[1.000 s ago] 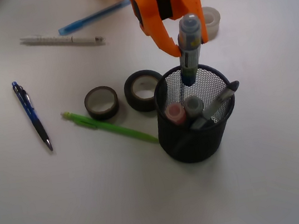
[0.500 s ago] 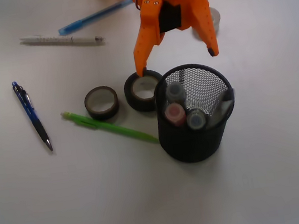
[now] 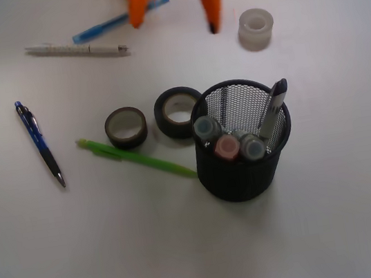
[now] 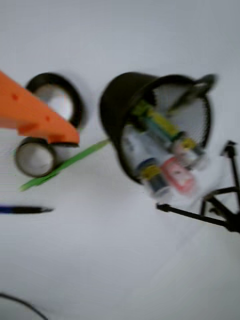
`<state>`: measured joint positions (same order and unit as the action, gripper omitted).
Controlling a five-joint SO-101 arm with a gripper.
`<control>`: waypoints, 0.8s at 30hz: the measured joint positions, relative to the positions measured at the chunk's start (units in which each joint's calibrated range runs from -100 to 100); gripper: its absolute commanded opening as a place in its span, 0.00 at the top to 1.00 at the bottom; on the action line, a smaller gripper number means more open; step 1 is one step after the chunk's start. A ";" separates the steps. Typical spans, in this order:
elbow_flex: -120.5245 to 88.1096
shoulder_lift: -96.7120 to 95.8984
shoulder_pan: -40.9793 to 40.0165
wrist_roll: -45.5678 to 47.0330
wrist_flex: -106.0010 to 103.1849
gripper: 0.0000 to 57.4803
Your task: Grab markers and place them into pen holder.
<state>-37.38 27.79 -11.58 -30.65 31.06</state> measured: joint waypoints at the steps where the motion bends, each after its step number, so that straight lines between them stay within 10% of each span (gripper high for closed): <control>1: -0.63 2.00 0.52 2.59 4.84 0.27; 12: -20.84 17.68 -0.52 35.07 17.19 0.27; 24: -56.60 61.15 3.77 37.70 20.30 0.27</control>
<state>-93.98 88.94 -7.81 7.06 51.36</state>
